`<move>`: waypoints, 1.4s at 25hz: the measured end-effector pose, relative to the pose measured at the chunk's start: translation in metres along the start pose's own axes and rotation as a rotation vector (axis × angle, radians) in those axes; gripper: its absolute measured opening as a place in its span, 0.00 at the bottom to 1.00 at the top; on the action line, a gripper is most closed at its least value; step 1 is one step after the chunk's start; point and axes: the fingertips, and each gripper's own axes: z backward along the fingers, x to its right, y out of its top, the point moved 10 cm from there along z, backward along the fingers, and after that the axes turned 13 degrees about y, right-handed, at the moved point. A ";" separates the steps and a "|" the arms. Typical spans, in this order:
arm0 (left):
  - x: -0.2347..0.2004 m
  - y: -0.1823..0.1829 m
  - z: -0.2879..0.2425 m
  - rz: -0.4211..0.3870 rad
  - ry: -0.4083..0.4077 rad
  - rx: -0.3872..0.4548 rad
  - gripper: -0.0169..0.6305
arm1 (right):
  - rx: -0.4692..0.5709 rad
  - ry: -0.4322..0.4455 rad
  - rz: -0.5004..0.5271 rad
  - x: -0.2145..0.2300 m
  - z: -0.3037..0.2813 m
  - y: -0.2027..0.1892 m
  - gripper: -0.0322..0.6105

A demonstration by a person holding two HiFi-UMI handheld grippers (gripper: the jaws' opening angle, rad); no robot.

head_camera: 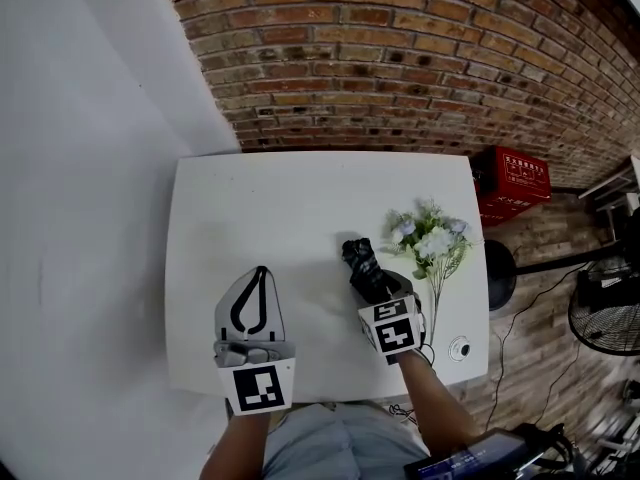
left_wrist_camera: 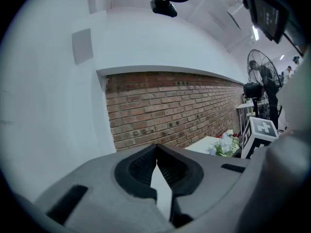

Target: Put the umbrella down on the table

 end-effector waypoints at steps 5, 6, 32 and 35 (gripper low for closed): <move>0.003 -0.001 0.001 0.008 -0.004 0.016 0.04 | 0.029 -0.012 0.020 0.006 0.006 0.004 0.50; 0.002 0.000 0.003 0.011 -0.003 0.020 0.04 | 0.053 -0.022 0.026 0.004 0.011 0.007 0.50; 0.014 0.113 0.065 -0.002 0.028 0.311 0.04 | 0.771 -0.100 0.280 -0.078 0.206 0.086 0.06; 0.016 0.115 0.067 -0.004 0.023 0.316 0.04 | 0.772 -0.108 0.296 -0.079 0.210 0.086 0.06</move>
